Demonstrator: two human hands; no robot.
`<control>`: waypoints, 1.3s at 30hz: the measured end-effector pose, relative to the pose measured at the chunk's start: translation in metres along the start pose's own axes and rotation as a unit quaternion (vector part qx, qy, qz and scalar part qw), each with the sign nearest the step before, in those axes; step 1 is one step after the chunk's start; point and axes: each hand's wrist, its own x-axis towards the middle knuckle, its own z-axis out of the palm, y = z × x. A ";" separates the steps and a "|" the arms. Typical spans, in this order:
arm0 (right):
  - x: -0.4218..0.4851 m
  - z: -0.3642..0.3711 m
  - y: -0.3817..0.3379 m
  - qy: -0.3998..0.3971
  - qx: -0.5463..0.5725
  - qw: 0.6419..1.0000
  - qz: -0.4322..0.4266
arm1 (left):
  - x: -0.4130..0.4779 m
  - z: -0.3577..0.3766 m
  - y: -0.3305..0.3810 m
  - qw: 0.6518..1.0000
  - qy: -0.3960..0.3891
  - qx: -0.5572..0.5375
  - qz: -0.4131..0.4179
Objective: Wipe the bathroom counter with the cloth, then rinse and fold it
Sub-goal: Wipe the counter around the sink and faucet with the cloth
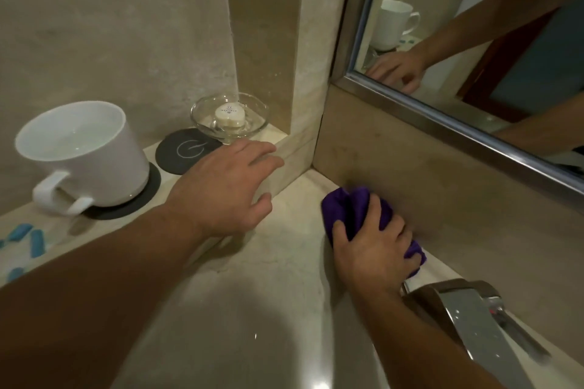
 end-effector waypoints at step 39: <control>0.013 -0.018 -0.002 -0.136 -0.126 0.982 0.029 | 0.002 -0.004 0.000 0.998 -0.060 -0.016 0.011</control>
